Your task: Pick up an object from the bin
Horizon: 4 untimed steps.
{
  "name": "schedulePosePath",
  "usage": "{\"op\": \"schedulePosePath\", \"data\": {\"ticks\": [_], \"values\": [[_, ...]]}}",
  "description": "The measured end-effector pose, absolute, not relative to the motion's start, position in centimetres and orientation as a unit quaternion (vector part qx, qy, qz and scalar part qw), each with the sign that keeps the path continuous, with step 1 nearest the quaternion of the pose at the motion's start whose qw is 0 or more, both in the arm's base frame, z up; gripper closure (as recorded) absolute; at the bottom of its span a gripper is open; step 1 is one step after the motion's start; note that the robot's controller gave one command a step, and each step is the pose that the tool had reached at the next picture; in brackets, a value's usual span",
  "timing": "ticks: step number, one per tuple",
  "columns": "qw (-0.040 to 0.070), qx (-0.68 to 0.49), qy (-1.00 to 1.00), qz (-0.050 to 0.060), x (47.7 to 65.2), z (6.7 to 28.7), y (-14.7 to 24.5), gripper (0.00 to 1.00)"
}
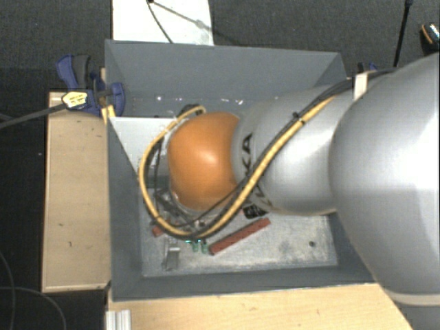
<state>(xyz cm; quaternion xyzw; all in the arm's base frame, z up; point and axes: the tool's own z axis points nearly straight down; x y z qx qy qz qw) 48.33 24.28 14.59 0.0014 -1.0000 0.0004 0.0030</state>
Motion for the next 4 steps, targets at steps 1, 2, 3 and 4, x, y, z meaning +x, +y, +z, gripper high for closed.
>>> {"op": "schedulePosePath", "data": {"ticks": [1, 2, 3, 4], "values": [[0.0, 0.17, -0.985, 0.0, 54.8, 6.8, 21.6, 0.0], [0.0, 0.129, -0.992, 0.0, 55.0, 7.0, 19.2, 0.0], [0.0, 0.127, -0.992, -0.001, 55.1, 7.1, 19.2, 0.0], [-0.001, 0.123, -0.992, -0.001, 55.2, 7.2, 19.2, 0.0]]}}
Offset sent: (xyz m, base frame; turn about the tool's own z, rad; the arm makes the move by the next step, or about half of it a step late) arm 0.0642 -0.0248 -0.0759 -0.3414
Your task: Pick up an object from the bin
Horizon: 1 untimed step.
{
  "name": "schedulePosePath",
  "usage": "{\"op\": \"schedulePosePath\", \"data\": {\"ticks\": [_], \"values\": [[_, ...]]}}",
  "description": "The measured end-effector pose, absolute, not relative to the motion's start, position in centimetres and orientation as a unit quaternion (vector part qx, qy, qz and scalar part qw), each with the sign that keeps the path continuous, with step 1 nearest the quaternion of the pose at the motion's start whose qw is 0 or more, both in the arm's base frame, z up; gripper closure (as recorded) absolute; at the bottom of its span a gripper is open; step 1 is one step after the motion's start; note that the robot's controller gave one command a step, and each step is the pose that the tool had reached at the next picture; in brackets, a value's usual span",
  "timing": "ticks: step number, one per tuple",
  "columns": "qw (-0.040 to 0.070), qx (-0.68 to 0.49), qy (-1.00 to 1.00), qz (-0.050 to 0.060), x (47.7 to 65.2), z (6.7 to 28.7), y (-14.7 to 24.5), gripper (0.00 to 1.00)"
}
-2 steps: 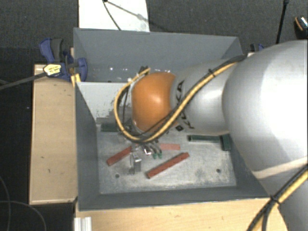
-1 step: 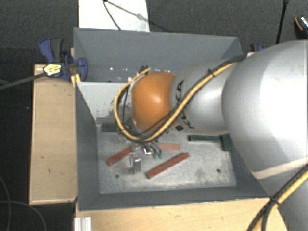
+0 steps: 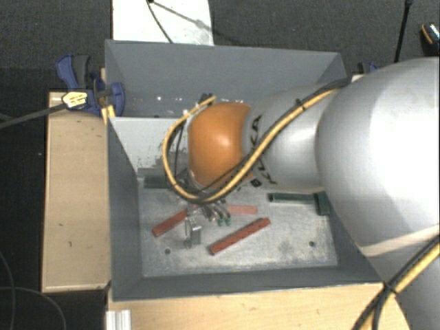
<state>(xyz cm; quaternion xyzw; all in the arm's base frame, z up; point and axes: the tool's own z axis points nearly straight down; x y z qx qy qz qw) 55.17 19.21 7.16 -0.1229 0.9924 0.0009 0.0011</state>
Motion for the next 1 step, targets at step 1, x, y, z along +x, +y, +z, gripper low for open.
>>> {"op": "schedulePosePath", "data": {"ticks": [1], "values": [[0.002, -0.117, 0.993, 0.001, 55.24, 7.22, 19.26, 0.0]]}}
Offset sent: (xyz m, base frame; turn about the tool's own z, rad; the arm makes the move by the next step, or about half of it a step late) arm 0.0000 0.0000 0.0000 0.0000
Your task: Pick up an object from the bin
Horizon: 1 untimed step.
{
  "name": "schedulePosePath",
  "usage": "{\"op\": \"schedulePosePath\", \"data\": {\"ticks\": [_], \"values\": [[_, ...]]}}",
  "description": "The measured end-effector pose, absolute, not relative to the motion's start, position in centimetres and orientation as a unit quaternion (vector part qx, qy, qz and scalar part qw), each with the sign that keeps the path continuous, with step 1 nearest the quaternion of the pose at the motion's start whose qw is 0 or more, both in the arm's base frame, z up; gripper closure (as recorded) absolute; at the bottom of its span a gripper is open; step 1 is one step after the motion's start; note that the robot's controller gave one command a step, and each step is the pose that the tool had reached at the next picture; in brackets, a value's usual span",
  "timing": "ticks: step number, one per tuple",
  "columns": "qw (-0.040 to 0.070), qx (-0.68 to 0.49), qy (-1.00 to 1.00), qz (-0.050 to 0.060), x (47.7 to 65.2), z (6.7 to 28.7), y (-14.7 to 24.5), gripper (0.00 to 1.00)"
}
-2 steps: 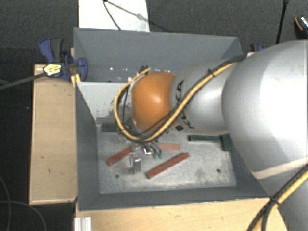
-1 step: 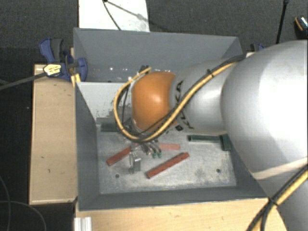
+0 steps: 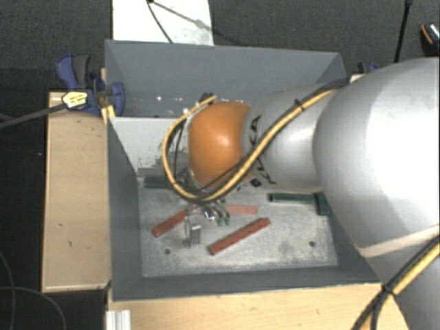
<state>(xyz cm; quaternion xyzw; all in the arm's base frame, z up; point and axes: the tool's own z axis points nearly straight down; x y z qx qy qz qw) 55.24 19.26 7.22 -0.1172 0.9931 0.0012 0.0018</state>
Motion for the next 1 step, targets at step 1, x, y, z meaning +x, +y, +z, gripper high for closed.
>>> {"op": "schedulePosePath", "data": {"ticks": [1], "values": [[0.002, -0.117, 0.993, 0.001, 55.24, 7.21, 19.25, 1.0]]}}
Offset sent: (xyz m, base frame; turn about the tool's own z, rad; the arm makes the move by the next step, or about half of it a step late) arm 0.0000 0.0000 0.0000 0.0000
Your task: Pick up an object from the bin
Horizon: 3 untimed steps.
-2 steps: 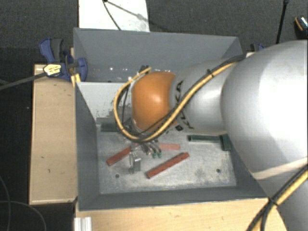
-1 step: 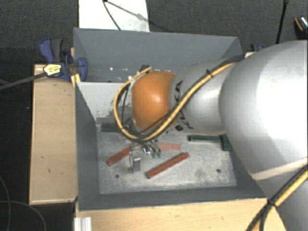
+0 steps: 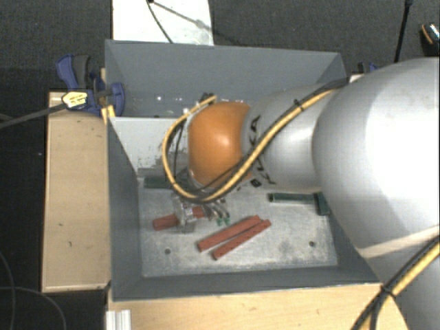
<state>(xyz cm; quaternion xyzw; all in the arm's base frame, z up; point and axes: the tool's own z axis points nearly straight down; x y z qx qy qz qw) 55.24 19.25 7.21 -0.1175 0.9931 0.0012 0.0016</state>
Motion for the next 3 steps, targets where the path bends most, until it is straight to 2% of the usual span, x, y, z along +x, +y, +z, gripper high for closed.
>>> {"op": "schedulePosePath", "data": {"ticks": [1, 2, 3], "values": [[0.004, -0.114, 0.993, 0.002, 55.4, 12.9, 19.3, 1.0], [0.003, -0.111, 0.994, 0.001, 55.6, 16.3, 19.4, 1.0], [0.003, -0.109, 0.994, 0.001, 55.7, 18.7, 19.4, 1.0]]}}
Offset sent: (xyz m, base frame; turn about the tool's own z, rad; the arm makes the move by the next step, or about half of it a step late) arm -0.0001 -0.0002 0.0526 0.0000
